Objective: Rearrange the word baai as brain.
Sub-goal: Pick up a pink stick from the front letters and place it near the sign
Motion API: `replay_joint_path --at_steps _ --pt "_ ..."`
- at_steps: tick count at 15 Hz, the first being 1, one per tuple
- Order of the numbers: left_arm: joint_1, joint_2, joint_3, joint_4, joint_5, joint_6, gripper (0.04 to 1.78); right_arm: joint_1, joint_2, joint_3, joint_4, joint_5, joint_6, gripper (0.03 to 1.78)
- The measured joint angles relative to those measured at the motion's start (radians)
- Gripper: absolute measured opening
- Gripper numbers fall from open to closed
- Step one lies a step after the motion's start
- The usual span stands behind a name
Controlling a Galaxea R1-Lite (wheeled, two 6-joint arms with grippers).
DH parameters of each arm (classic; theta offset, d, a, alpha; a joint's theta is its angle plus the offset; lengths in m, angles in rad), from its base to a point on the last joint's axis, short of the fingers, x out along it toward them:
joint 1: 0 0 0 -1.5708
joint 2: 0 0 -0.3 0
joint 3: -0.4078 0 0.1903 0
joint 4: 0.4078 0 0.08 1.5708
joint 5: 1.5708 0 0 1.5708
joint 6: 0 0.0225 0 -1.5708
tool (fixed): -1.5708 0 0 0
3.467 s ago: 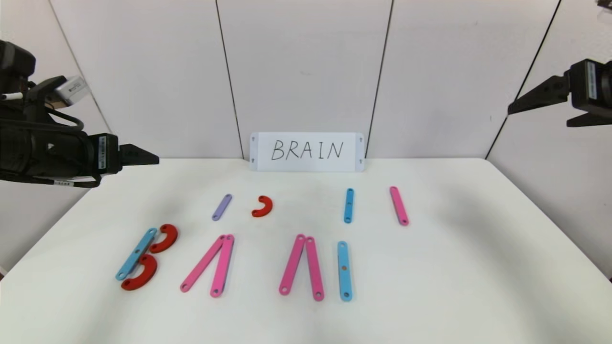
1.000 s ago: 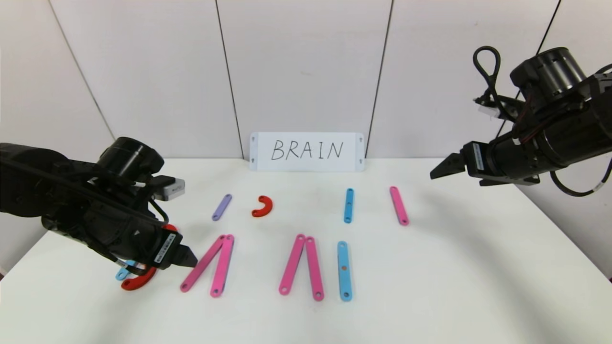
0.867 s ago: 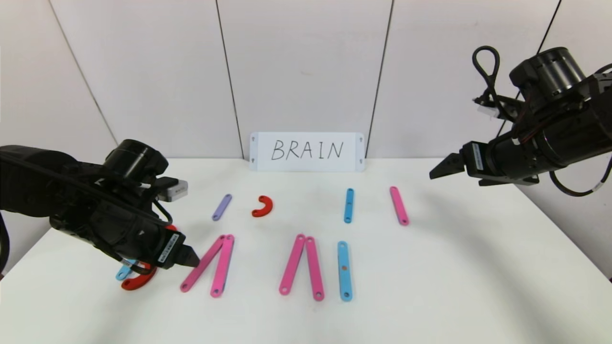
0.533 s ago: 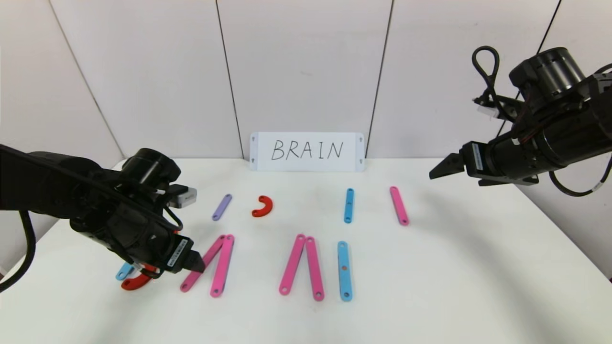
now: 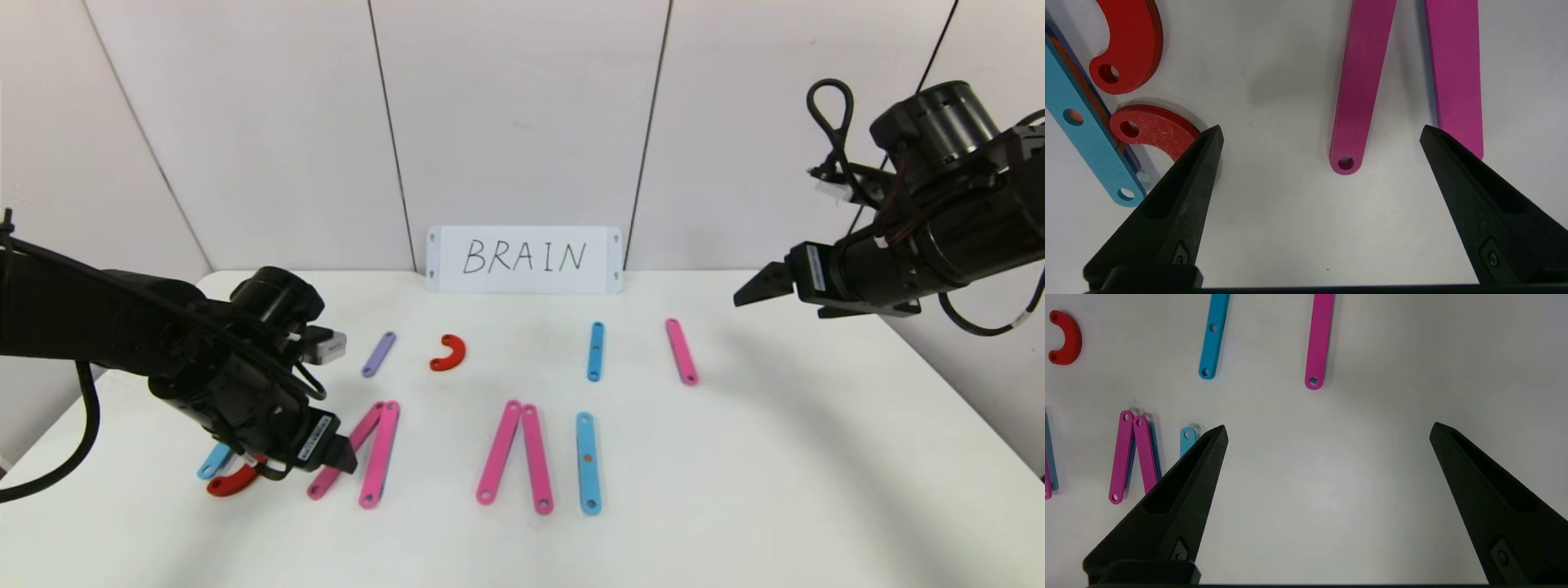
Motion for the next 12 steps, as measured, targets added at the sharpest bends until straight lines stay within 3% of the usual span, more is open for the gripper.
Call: replay_joint_path --at_steps 12 --pt "-0.022 0.048 -0.011 -0.047 -0.003 -0.004 1.69 -0.001 0.001 0.0 0.0 0.0 0.0 1.73"
